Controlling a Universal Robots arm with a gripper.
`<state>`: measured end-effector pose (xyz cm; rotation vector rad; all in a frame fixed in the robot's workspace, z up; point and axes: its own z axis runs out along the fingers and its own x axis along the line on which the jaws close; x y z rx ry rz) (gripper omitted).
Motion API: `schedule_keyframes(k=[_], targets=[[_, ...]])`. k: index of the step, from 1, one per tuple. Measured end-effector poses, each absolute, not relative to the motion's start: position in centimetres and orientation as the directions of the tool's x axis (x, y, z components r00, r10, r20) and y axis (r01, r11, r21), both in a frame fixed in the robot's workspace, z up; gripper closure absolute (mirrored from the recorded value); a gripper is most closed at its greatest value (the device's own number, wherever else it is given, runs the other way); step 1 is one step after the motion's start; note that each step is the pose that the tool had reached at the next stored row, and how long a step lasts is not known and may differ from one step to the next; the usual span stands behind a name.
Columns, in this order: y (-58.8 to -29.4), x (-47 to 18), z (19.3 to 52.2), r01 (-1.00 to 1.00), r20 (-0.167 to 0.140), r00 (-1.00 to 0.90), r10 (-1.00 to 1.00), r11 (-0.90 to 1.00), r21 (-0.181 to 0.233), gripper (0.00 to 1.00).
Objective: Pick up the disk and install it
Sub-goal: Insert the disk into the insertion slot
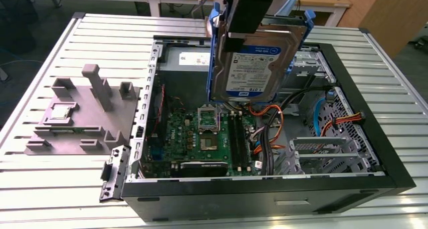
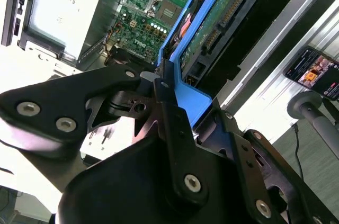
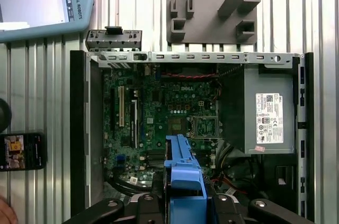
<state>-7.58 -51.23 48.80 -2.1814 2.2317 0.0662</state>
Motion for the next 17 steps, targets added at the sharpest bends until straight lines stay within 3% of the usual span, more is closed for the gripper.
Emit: schedule_keyframes(k=[17], targets=[[-52.7, -6.8, 48.7, -1.0, -0.044, -0.023, -0.999, 0.022, 0.016, 0.64]])
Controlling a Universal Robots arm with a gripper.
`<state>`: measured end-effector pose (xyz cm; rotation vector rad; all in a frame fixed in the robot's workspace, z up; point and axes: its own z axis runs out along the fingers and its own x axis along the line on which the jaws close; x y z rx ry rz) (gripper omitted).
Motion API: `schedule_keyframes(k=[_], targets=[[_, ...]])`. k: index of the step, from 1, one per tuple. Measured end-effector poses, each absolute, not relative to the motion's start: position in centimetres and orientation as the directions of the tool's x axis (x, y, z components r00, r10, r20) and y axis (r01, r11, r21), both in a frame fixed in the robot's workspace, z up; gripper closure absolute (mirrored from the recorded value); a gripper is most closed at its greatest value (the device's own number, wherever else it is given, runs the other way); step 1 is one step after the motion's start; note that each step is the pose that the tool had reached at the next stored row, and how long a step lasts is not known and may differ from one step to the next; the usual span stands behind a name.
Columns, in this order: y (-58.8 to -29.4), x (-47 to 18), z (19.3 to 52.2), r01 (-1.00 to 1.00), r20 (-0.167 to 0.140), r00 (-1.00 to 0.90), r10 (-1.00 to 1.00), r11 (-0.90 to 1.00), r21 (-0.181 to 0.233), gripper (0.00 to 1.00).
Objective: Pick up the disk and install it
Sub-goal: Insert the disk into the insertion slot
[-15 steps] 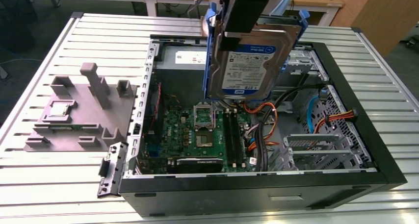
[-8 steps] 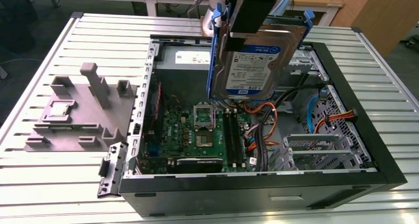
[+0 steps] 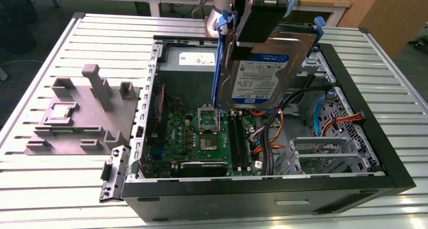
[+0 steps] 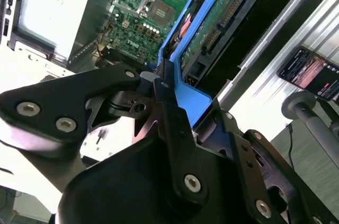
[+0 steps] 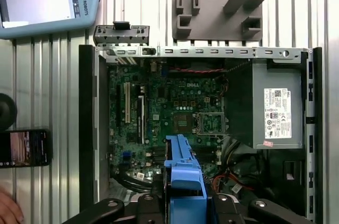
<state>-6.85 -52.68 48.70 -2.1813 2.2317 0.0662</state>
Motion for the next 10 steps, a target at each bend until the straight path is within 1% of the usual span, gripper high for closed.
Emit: schedule_keyframes(k=[10], targets=[[-52.8, -5.6, 48.5, -1.0, -0.044, -0.023, -0.999, 0.022, 0.016, 0.64]])
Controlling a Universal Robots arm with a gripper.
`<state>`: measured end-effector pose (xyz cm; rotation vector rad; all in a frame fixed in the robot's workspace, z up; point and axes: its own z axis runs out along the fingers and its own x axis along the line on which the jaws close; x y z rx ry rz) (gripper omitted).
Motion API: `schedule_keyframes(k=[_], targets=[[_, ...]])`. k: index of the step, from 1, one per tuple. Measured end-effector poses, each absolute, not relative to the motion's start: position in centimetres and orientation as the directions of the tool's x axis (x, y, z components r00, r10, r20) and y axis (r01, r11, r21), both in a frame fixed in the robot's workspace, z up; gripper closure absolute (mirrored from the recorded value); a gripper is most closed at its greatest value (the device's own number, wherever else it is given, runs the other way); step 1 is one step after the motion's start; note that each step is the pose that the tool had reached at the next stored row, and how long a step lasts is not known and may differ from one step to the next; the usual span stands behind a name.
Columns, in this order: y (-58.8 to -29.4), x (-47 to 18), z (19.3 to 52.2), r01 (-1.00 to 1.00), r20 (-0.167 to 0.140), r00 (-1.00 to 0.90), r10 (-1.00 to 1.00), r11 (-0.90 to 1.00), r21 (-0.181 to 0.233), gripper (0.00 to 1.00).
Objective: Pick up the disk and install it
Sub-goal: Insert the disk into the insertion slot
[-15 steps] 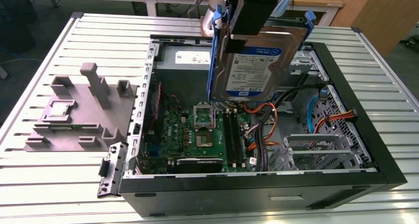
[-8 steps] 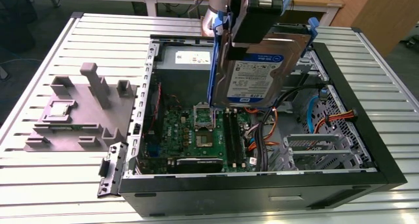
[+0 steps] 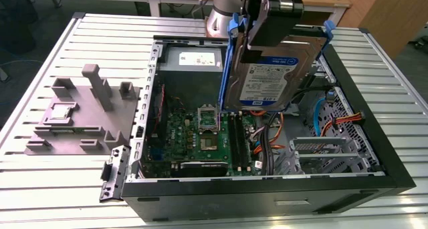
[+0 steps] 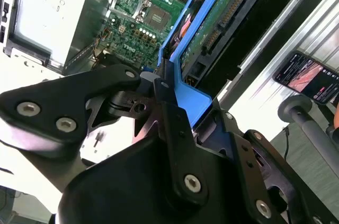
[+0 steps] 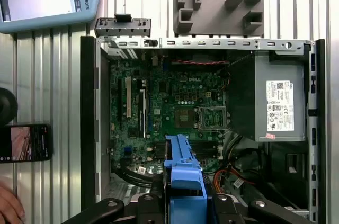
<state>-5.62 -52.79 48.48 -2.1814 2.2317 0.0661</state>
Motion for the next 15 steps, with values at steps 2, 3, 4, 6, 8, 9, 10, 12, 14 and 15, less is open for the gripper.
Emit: schedule_keyframes(k=[2, 3, 4, 6, 8, 9, 10, 12, 14, 15], targets=[[-52.8, -5.6, 48.4, -1.0, -0.044, -0.023, -0.999, 0.023, 0.016, 0.64], [-52.9, -5.6, 48.4, -1.0, -0.044, -0.023, -0.999, 0.022, 0.016, 0.64], [-53.1, -5.6, 48.3, -1.0, -0.044, -0.023, -0.999, 0.022, 0.016, 0.64], [-53.5, -5.5, 48.3, -1.0, -0.044, -0.023, -0.999, 0.023, 0.015, 0.64], [-53.6, -5.3, 48.2, -1.0, -0.044, -0.023, -0.999, 0.022, 0.015, 0.64], [-53.7, -5.0, 48.1, -1.0, -0.044, -0.023, -0.999, 0.022, 0.015, 0.64], [-53.7, -4.7, 48.1, -1.0, -0.044, -0.023, -0.999, 0.022, 0.015, 0.64], [-53.7, -4.1, 48.0, -1.0, -0.044, -0.023, -0.999, 0.023, 0.015, 0.64], [-53.7, -3.5, 47.9, -1.0, -0.044, -0.023, -0.999, 0.023, 0.015, 0.64], [-53.7, -3.3, 47.9, -1.0, -0.044, -0.023, -0.999, 0.022, 0.015, 0.64]])
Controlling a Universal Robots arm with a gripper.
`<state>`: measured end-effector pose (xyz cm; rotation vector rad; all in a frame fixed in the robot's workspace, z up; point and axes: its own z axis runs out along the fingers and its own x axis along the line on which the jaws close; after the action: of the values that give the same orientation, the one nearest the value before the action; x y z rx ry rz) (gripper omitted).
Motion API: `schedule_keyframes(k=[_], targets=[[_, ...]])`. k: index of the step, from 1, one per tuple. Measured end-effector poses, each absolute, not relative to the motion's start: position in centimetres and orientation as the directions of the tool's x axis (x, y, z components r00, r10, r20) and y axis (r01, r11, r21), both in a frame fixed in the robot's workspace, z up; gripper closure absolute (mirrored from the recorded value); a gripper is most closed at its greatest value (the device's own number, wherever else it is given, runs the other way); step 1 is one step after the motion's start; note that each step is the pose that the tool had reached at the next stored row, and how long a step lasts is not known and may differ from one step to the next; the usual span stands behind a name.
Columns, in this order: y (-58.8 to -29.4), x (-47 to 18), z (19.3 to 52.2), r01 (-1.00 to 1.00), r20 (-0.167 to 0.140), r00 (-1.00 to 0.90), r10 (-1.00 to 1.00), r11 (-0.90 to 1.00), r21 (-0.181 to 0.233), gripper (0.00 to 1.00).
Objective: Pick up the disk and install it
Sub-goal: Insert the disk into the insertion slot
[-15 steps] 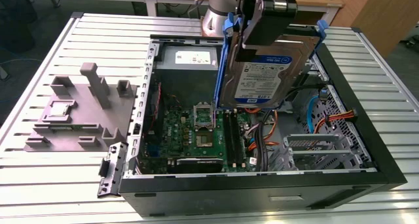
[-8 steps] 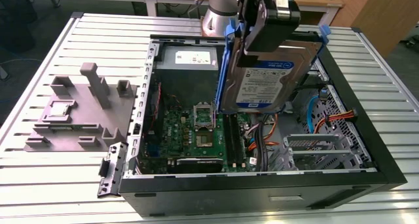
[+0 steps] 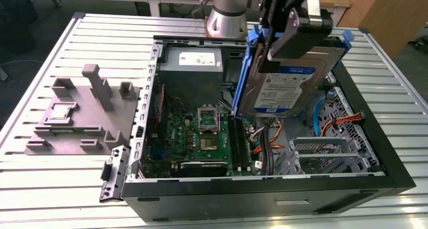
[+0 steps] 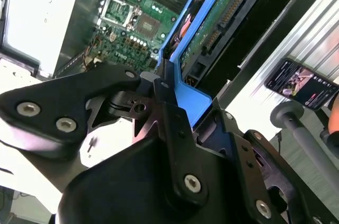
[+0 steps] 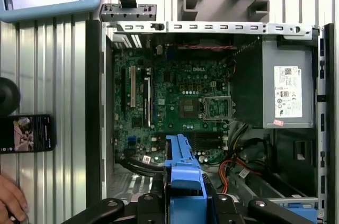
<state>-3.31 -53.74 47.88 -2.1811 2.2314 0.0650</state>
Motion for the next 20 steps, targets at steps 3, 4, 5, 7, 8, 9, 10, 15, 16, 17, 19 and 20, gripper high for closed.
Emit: schedule_keyframes(k=[3, 4, 5, 7, 8, 9, 10, 15, 16, 17, 19, 20], targets=[[-53.8, -2.8, 47.8, -1.0, -0.043, -0.023, -0.999, 0.022, 0.015, 0.64], [-53.9, -2.7, 47.8, -1.0, -0.043, -0.023, -0.999, 0.023, 0.015, 0.64], [-54.1, -2.7, 47.7, -1.0, -0.044, -0.023, -0.999, 0.022, 0.015, 0.64], [-54.4, -2.6, 47.6, -1.0, -0.044, -0.023, -0.999, 0.023, 0.015, 0.64], [-54.5, -2.6, 47.6, -1.0, -0.044, -0.023, -0.999, 0.023, 0.015, 0.64], [-54.6, -2.5, 47.6, -1.0, -0.044, -0.023, -0.999, 0.022, 0.015, 0.64], [-54.7, -2.5, 47.6, -1.0, -0.043, -0.023, -0.999, 0.023, 0.015, 0.64], [-55.2, -2.1, 47.4, -1.0, -0.041, -0.023, -0.999, 0.023, 0.015, 0.64], [-55.3, -1.9, 47.4, -1.0, -0.041, -0.023, -0.999, 0.023, 0.015, 0.64], [-55.3, -1.7, 47.3, -1.0, -0.041, -0.023, -0.999, 0.023, 0.015, 0.64], [-55.3, -1.1, 47.3, -1.0, -0.041, -0.023, -0.999, 0.023, 0.015, 0.64], [-55.3, -0.8, 47.2, -1.0, -0.041, -0.023, -0.999, 0.022, 0.015, 0.64]])
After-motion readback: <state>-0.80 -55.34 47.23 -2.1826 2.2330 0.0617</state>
